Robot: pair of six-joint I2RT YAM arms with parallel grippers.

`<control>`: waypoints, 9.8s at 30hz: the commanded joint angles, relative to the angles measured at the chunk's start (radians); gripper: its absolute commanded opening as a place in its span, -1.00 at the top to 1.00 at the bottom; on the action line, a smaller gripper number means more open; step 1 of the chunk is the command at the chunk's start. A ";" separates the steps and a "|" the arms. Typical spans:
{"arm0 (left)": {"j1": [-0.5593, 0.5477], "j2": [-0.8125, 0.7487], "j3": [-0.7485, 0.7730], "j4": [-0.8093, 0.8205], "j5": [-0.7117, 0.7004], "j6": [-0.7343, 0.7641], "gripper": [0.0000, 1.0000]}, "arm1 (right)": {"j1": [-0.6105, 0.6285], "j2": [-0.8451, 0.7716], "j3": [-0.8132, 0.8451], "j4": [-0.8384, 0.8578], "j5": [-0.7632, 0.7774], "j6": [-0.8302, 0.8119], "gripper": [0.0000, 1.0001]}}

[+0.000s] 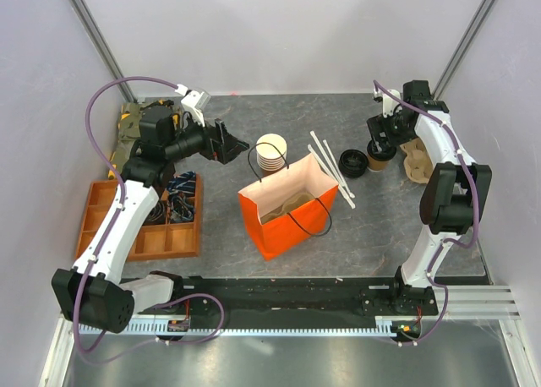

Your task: Pack the takeout coffee

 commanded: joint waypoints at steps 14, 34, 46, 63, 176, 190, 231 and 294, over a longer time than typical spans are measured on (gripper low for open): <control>0.004 0.008 0.039 0.043 0.032 -0.030 -0.96 | -0.003 -0.037 -0.049 0.052 -0.030 0.013 -0.71; 0.004 0.008 0.036 0.043 0.043 -0.036 -0.93 | -0.003 -0.122 -0.095 0.041 -0.032 0.003 -0.78; 0.006 0.015 0.057 0.025 0.055 -0.024 -0.93 | -0.003 -0.106 -0.125 0.090 -0.035 0.005 -0.73; 0.004 0.019 0.054 0.026 0.060 -0.030 -0.92 | -0.003 -0.129 -0.144 0.115 -0.022 0.006 -0.78; 0.030 0.168 0.261 -0.248 0.309 0.108 -0.81 | -0.014 -0.379 0.244 -0.249 -0.340 0.115 -0.01; 0.027 0.191 0.153 -0.202 0.417 -0.026 -0.24 | 0.104 -0.471 0.270 -0.255 -0.410 0.197 0.06; -0.117 0.174 0.359 -0.417 0.017 0.235 -0.22 | 0.211 -0.528 0.307 -0.229 -0.387 0.264 0.10; -0.489 -0.122 0.157 -0.508 -0.511 -0.049 0.96 | 0.256 -0.528 0.292 -0.235 -0.438 0.243 0.16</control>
